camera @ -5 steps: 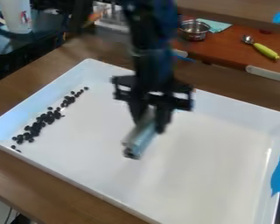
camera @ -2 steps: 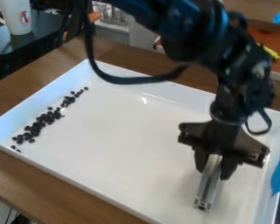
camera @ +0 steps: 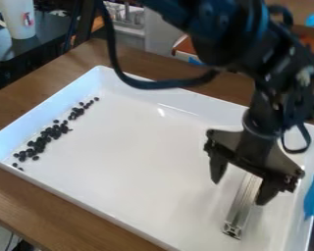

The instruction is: Sweep into pile

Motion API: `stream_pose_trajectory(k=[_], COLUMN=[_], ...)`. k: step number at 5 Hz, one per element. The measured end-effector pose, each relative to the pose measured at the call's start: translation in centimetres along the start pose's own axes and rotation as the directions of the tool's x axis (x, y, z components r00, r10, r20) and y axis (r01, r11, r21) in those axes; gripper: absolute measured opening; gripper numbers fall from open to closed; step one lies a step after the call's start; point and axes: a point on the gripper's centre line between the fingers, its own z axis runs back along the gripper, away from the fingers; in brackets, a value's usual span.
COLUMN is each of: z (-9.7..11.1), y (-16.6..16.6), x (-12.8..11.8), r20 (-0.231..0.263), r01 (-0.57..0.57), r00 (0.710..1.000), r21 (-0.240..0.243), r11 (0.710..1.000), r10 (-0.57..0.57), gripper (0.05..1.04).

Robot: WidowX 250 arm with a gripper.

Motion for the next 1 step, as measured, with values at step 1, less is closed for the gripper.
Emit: stream_pose_trajectory(k=[1], z=[4.96], y=[2.58], x=[1.08], r20=[-0.051], r01=[-0.003], r00=[0.999], r21=[-0.054], r11=[0.999], r10=[0.0], gripper=[1.004])
